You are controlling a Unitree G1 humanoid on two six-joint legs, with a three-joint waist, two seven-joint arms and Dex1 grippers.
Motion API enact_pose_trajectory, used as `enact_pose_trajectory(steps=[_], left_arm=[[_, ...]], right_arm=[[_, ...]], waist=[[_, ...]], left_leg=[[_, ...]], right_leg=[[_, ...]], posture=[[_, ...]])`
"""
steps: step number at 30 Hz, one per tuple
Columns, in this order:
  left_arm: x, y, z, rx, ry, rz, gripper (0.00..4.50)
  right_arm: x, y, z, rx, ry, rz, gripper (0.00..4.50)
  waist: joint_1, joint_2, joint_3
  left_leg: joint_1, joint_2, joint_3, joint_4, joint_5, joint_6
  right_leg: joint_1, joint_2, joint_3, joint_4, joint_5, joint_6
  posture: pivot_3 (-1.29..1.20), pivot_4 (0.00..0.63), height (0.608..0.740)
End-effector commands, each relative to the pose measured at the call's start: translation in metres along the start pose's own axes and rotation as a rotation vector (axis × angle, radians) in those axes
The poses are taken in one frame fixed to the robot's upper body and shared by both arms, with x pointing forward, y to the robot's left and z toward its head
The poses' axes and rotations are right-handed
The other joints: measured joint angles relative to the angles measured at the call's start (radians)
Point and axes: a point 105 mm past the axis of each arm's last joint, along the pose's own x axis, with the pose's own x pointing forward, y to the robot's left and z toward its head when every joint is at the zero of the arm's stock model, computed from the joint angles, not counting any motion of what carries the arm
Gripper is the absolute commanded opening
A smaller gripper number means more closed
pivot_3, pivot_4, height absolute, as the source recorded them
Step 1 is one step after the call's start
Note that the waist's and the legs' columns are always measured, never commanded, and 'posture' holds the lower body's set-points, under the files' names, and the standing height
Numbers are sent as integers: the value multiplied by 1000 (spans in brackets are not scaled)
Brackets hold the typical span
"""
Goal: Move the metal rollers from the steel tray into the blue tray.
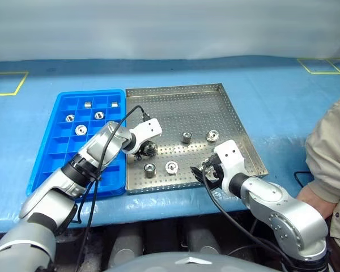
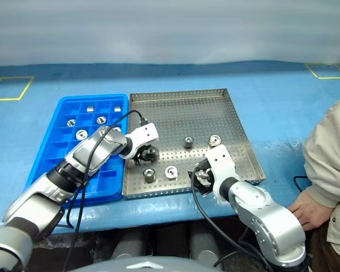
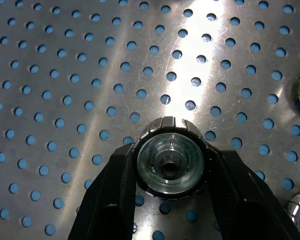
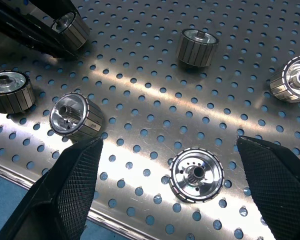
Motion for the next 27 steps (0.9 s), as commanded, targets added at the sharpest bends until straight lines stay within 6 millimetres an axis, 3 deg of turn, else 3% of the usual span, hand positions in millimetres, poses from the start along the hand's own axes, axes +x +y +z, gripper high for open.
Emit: enact_pose_trajectory(steps=[1,6,10,17,20,27], left_arm=[[-25,24,24,-52,-140,170,1725],[-72,47,32,-209,-360,437,1725],[-108,58,8,-310,-407,698,1725],[-134,53,-36,-481,-382,933,1725],[-144,55,-56,-524,-344,1025,1725],[-154,66,-100,-635,-220,1206,1725]], right_arm=[[-2,3,14,-34,-63,4,4500],[2,7,25,-57,-105,37,4500],[11,17,38,-127,-156,96,4500],[14,64,65,-224,-337,351,4500],[17,77,67,-247,-363,417,4500],[26,89,70,-252,-375,464,4500]], waist=[[0,0,0],[0,0,0],[1,0,0],[33,-2,1],[46,-3,1],[76,-3,2]], left_leg=[[0,0,0,0,0,0],[-1,0,0,3,-1,1],[0,0,1,3,-1,2],[0,0,0,5,-1,2],[0,0,0,5,-1,2],[0,0,0,6,-1,2]], right_leg=[[0,0,0,0,0,0],[0,-1,0,1,1,2],[1,-1,1,1,2,3],[2,-1,0,2,2,3],[2,-1,0,2,2,3],[2,-2,0,2,1,-1]], posture=[[-110,150,740],[-76,150,740],[-24,150,740],[92,150,740],[106,150,740],[122,150,740]])
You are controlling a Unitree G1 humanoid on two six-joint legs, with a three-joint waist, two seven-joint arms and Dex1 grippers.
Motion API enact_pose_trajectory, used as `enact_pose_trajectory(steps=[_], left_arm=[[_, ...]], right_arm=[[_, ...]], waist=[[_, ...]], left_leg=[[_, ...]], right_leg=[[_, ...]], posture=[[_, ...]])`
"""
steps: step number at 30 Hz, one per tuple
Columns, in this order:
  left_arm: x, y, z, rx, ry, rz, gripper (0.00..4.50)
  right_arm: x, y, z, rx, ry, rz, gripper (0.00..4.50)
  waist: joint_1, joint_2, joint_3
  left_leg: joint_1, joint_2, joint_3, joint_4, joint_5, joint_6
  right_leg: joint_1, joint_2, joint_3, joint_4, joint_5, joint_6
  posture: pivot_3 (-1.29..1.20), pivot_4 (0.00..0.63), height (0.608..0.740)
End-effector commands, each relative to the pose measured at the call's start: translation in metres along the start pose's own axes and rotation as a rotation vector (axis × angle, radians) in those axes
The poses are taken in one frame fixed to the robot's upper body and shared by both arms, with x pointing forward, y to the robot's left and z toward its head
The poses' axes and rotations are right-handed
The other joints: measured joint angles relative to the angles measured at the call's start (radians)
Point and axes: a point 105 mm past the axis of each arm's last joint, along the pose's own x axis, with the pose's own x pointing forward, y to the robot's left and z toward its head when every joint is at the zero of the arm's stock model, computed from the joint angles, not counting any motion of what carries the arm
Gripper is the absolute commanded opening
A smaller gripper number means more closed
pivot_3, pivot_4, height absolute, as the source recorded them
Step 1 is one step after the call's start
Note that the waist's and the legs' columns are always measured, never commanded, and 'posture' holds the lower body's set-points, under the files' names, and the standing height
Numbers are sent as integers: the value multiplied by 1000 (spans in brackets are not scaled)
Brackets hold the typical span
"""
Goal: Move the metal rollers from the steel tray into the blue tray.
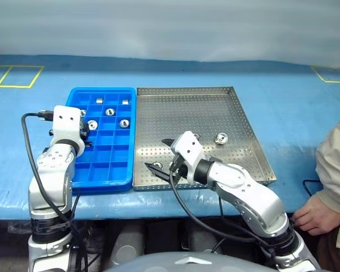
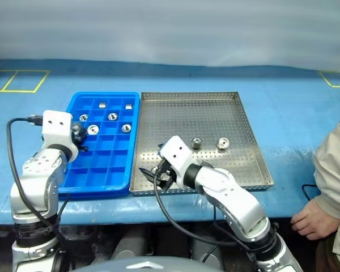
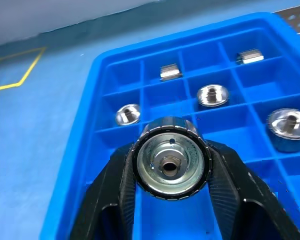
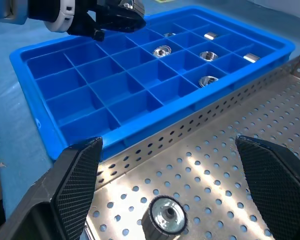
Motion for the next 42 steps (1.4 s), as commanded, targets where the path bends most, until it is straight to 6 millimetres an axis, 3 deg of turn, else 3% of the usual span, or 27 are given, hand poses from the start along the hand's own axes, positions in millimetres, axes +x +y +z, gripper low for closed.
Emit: enact_pose_trajectory(steps=[1,11,15,16,19,21,23,25,28,33,36,42], left_arm=[[2,22,-3,-13,1,132,1725],[17,14,-32,-61,108,123,1725],[22,11,-32,-76,103,109,1725],[21,10,-26,-86,77,96,2469],[18,5,-7,-74,-1,54,3322],[14,-9,15,-61,-84,-51,3951],[12,-22,30,-28,-138,-134,3951],[5,-49,47,69,-210,-322,3951],[-15,-91,57,153,-241,-646,3951],[-44,-134,48,263,-147,-1068,3951],[-62,-149,43,314,-104,-1267,3951],[-67,-178,26,507,-47,-1404,3951]], right_arm=[[1,1,10,-21,-44,6,4500],[-6,-6,5,30,-39,-77,4500],[-10,-9,4,33,-37,-106,4500],[-11,-11,4,30,-34,-123,4500],[-15,-13,3,27,-27,-151,4500],[-21,-16,2,35,-18,-184,4500],[-26,-19,0,47,-9,-208,4500],[-36,-29,-12,69,59,-287,4500],[-51,-43,-30,116,149,-407,4500],[-61,-51,-41,186,193,-520,4500],[-64,-50,-43,207,198,-552,4500],[-68,-47,-47,241,205,-589,4500]], waist=[[5,0,0],[5,-1,0],[2,-1,0],[2,-1,0],[-1,-1,0],[-5,-1,0],[-7,-1,0],[-11,-1,0],[-20,-1,0],[-55,0,1],[-78,1,1],[-102,1,1]], left_leg=[[0,0,0,0,0,0],[0,0,0,0,0,0],[0,0,0,0,0,0],[0,0,0,0,0,0],[-1,0,0,0,0,0],[-1,0,0,0,0,0],[-2,0,0,0,0,0],[-2,0,0,0,0,0],[-2,0,1,0,0,0],[-1,0,3,0,0,1],[-1,1,3,-1,0,1],[-1,0,4,-1,0,2]], right_leg=[[0,0,0,0,0,0],[0,-1,-1,0,2,-4],[0,-1,-1,0,1,-4],[0,-1,-1,0,1,-4],[0,-2,-2,0,1,-4],[0,-2,-1,-1,1,-4],[-1,-2,-2,-1,2,-5],[-1,-2,-1,-1,3,-7],[-1,-2,-1,-1,2,-8],[-2,-2,0,-1,0,-4],[-2,-1,1,-1,-1,-3],[-2,0,2,-2,-1,-3]], posture=[[122,150,740],[87,150,740],[52,150,740],[35,150,740],[10,150,740],[10,150,740],[-15,150,740],[-44,150,740],[-65,150,740],[-121,150,740],[-153,150,740],[-188,150,740]])
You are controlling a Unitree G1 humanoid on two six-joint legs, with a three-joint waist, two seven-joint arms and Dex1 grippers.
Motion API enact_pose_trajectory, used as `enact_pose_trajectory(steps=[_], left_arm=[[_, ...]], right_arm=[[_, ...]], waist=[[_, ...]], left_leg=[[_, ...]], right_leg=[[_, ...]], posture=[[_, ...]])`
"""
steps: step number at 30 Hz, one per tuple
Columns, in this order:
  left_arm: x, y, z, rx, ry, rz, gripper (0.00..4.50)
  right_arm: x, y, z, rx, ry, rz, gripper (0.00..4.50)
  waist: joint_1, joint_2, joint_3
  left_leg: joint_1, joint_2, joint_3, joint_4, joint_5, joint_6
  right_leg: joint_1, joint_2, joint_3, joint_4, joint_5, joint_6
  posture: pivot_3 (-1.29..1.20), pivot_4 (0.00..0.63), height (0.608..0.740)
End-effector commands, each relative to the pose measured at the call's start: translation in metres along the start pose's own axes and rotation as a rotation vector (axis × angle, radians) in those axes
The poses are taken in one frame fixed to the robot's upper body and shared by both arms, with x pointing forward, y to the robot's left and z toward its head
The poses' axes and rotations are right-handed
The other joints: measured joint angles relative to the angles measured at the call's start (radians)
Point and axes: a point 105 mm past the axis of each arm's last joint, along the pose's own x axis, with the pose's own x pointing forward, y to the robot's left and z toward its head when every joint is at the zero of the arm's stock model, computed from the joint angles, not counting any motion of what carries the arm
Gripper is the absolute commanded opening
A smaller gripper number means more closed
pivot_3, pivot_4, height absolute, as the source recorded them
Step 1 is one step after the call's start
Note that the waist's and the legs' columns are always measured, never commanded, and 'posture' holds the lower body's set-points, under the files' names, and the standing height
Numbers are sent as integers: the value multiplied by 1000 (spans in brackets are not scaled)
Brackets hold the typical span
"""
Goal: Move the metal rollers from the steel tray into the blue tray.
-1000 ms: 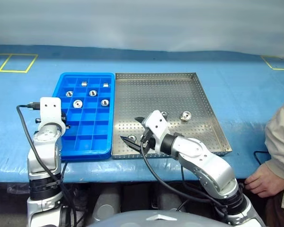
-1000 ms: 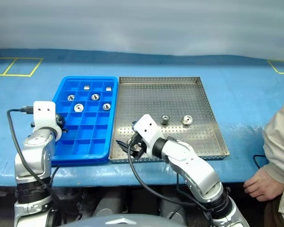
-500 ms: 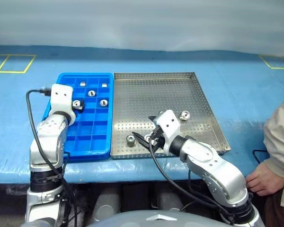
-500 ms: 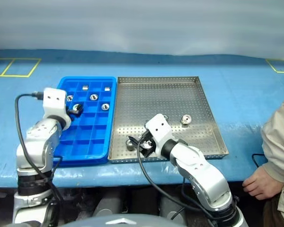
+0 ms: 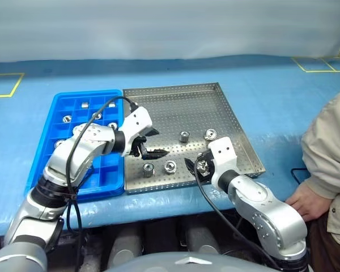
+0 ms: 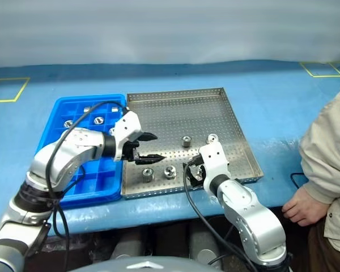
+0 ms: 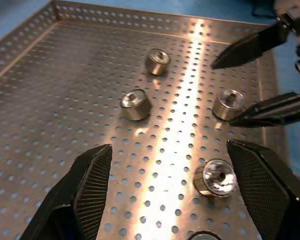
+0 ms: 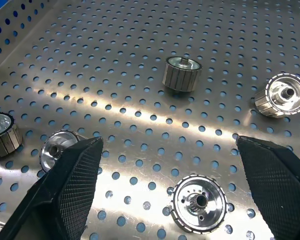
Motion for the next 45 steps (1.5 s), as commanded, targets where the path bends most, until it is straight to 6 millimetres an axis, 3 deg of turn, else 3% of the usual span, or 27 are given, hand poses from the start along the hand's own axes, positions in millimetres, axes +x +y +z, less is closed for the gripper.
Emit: enact_pose_trajectory(steps=[1,8,18,21,26,31,33,37,39,45], left_arm=[[16,-7,-3,110,56,-65,3951],[47,-12,-20,174,121,-106,3951],[55,-15,-38,250,201,-145,3951],[55,-14,-41,265,212,-148,3380],[55,-12,-37,269,196,-133,1720],[50,-4,-27,264,154,-68,1676],[46,3,-14,225,87,-4,1676],[17,35,18,117,-113,285,1676],[2,44,19,63,-143,400,1676],[-66,55,-10,-83,-127,832,1676]], right_arm=[[-9,-1,7,-8,-36,-19,4500],[-18,-1,0,-2,-13,-23,4500],[-23,15,4,-32,-34,75,4500],[-23,20,4,-46,-32,103,4500],[-21,21,3,-61,-26,114,4500],[-16,22,5,-98,-24,138,4500],[-14,24,9,-112,-34,161,4500],[-8,33,20,-167,-70,247,4500],[-6,38,24,-187,-84,286,4500],[1,58,38,-251,-133,451,4500]], waist=[[-7,0,0],[-19,0,0],[-30,0,0],[-32,0,0],[-30,0,0],[-27,0,0],[-24,0,0],[-14,-1,0],[-11,0,0],[17,-1,1]], left_leg=[[0,0,0,0,0,0],[0,0,2,0,-1,1],[0,0,3,0,-1,2],[0,0,3,0,-1,2],[0,0,3,0,-1,2],[0,0,4,0,-1,2],[0,0,4,0,-1,2],[0,0,4,0,-1,2],[0,0,4,0,-1,2],[0,1,3,-2,-1,3]], right_leg=[[0,0,1,0,0,0],[-1,0,2,0,0,1],[-1,0,3,0,1,1],[-1,0,4,0,1,2],[-1,0,4,0,1,2],[-1,0,4,-1,1,2],[-1,0,4,-1,1,2],[-1,0,4,-1,1,3],[-1,0,4,-1,2,4],[-1,1,4,-2,5,9]], posture=[[-188,150,740],[-217,150,740],[-229,150,740],[-226,150,740],[-207,150,740],[-154,150,740],[-143,150,740],[-90,150,740],[-43,150,740],[70,150,740]])
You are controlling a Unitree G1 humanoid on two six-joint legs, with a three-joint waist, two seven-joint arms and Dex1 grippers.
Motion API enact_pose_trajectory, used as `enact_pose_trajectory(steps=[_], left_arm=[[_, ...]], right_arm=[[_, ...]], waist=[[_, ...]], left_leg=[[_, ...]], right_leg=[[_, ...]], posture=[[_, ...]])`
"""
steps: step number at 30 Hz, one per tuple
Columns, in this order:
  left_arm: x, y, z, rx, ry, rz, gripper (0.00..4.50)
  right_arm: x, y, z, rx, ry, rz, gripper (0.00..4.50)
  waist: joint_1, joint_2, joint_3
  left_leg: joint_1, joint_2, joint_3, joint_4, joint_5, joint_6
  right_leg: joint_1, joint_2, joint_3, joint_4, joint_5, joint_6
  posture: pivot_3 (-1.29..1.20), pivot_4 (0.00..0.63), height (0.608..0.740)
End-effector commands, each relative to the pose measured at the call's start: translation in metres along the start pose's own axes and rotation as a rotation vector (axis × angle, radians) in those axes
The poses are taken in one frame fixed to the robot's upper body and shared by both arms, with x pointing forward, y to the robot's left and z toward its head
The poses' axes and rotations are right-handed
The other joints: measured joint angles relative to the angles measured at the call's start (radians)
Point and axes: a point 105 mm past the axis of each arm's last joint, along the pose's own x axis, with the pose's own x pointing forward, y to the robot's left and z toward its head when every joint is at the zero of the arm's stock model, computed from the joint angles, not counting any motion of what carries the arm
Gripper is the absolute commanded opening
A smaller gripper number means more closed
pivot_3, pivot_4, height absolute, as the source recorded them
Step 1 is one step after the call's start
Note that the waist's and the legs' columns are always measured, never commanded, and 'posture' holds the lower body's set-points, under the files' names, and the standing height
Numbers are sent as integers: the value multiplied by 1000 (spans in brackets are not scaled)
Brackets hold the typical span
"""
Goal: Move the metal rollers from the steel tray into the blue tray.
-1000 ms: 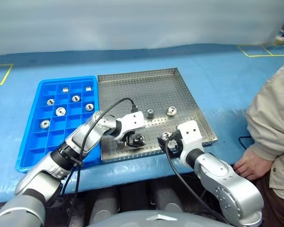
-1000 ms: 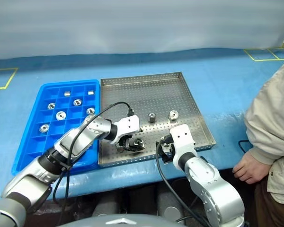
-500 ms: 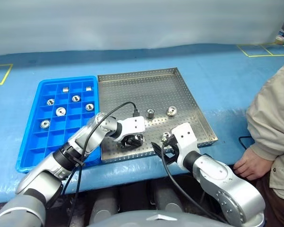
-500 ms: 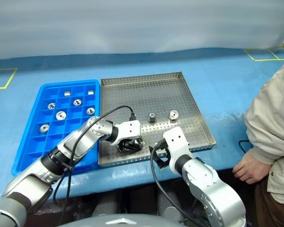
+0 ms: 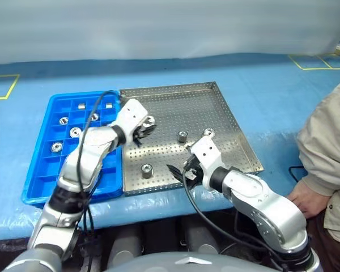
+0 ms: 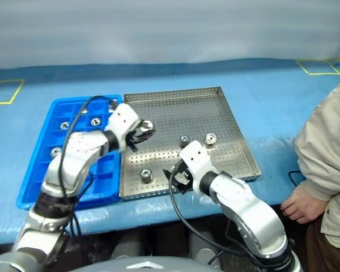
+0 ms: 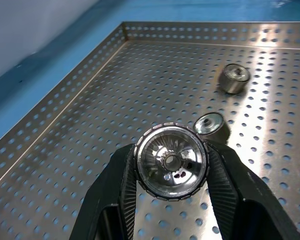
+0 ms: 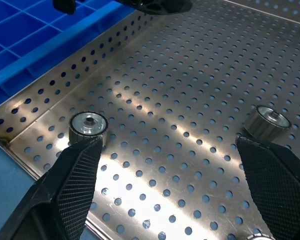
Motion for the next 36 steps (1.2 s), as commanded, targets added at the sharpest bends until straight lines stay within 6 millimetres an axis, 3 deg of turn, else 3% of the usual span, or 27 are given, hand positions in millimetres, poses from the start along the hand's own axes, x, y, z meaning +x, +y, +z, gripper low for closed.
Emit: enact_pose_trajectory(steps=[1,4,10,20,23,28,30,36], left_arm=[[-29,27,11,-2,-40,231,1676],[-51,41,-9,30,51,410,1676],[-79,51,-45,-19,204,612,1676],[-83,39,-72,-120,311,598,1676],[-84,40,-75,-126,335,600,2707],[-79,40,-58,-127,275,545,4371],[-69,32,-45,-197,205,442,4371],[-40,14,4,-121,77,63,4371]], right_arm=[[5,9,16,-38,-69,89,4500],[13,13,18,-73,-62,143,4500],[21,19,19,-120,-49,215,4500],[20,21,17,-120,-48,224,4500],[19,19,16,-112,-48,205,4500],[13,16,13,-91,-43,173,4500],[11,14,12,-78,-40,156,4500],[1,1,0,-52,5,84,4500]], waist=[[21,-1,1],[49,-1,1],[101,-1,1],[123,-1,1],[122,-1,1],[124,-1,1],[127,-1,1],[116,-1,1]], left_leg=[[0,0,0,0,0,0],[0,0,-1,0,0,0],[0,-1,-1,1,0,0],[-1,0,-3,1,0,0],[-1,0,-3,1,0,0],[-1,-1,-3,1,0,0],[-1,-1,-3,2,0,0],[-2,-1,-5,2,0,0]], right_leg=[[0,0,0,0,0,0],[1,0,-1,-1,0,-1],[2,-2,-2,-2,-2,-5],[2,-3,-5,-2,-3,-6],[2,-3,-5,-2,-4,-7],[2,-4,-5,-2,-4,-7],[2,-4,-6,-2,-4,-7],[2,-4,-8,-2,-4,-8]], posture=[[70,150,740],[125,150,740],[191,150,740],[173,150,740],[159,150,740],[148,150,740],[134,150,740],[93,150,740]])
